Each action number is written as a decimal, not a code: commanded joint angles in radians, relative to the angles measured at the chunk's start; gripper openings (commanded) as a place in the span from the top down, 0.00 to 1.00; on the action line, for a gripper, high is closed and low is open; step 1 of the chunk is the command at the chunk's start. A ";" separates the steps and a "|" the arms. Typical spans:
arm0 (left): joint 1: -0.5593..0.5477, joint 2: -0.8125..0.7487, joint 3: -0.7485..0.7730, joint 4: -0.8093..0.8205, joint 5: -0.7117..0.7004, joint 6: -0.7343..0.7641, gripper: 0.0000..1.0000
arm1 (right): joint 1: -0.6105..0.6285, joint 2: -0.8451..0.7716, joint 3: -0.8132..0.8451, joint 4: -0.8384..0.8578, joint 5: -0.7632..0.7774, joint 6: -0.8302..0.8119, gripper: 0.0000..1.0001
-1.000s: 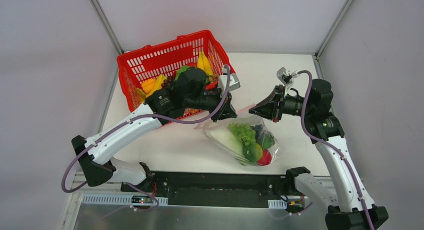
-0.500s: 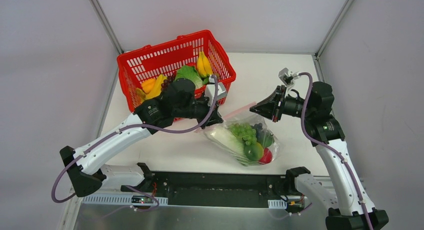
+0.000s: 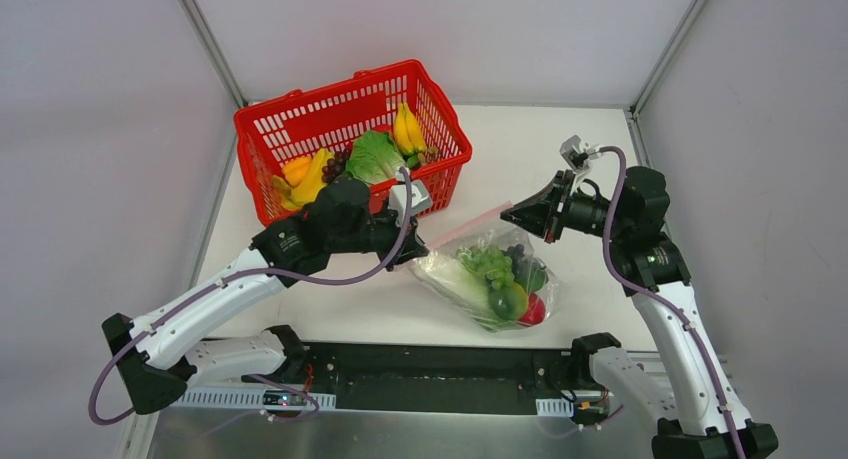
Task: Place the food in the zip-top bag and seal the zipper
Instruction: Zip the zipper food storage bag at the center of the board.
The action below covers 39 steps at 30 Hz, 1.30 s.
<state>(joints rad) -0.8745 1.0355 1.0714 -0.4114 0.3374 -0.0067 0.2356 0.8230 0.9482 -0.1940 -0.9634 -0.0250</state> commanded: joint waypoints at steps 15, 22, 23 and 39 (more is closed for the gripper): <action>0.032 -0.064 -0.053 -0.013 0.141 -0.145 1.00 | -0.010 -0.040 0.008 0.155 0.059 0.023 1.00; 0.030 0.075 0.170 -0.032 0.229 -0.185 1.00 | -0.011 -0.040 0.031 0.125 0.005 0.021 0.87; 0.030 0.091 0.204 -0.046 0.221 -0.184 1.00 | -0.010 -0.039 0.043 0.108 0.020 0.013 0.77; 0.026 0.333 0.715 -0.535 0.306 0.093 1.00 | -0.012 0.065 0.236 -0.083 -0.228 -0.291 0.08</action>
<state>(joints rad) -0.8490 1.3235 1.6787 -0.8398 0.5659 -0.0113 0.2260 0.8505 1.1591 -0.2436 -0.9668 -0.1673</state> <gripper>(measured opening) 0.057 0.935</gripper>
